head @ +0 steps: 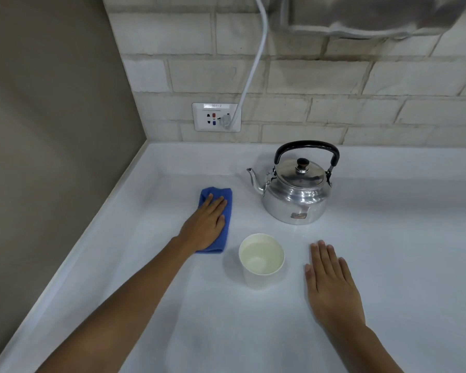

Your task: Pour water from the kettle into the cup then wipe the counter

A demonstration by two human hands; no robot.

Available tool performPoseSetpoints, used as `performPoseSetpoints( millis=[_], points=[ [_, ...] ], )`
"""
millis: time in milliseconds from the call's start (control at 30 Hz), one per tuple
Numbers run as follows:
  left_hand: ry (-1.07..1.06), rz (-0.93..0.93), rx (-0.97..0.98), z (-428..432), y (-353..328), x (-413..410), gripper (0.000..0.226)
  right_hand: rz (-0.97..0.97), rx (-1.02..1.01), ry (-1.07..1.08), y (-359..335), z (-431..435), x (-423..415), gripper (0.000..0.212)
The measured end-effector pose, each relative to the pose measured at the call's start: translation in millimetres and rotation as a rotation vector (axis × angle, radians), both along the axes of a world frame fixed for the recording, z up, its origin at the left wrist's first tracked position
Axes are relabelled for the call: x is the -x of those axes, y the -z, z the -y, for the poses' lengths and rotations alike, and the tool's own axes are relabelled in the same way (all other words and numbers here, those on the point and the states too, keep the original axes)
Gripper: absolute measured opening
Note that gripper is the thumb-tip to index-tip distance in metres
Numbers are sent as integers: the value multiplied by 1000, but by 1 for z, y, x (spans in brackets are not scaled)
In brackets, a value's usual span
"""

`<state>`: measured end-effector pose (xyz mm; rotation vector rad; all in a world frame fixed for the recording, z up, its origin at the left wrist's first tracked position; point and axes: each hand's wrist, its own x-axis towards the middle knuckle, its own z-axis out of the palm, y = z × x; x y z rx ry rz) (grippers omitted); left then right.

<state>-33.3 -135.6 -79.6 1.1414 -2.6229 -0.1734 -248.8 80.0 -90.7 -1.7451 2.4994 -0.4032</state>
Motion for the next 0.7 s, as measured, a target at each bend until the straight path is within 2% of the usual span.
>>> performPoseSetpoints(
  millis=[200, 467, 633, 700],
  points=[
    [-114, -19, -76, 35, -5, 19, 47, 25, 33, -10, -3, -1, -2, 52],
    [-93, 30, -73, 47, -8, 25, 47, 7, 30, 1, -4, -1, -3, 52],
    [-128, 182, -191, 50, -12, 25, 53, 29, 41, 1, -3, -1, -1, 52],
    [-159, 166, -201, 48, -14, 24, 56, 10, 16, -7, -4, 0, 0, 51]
  ],
)
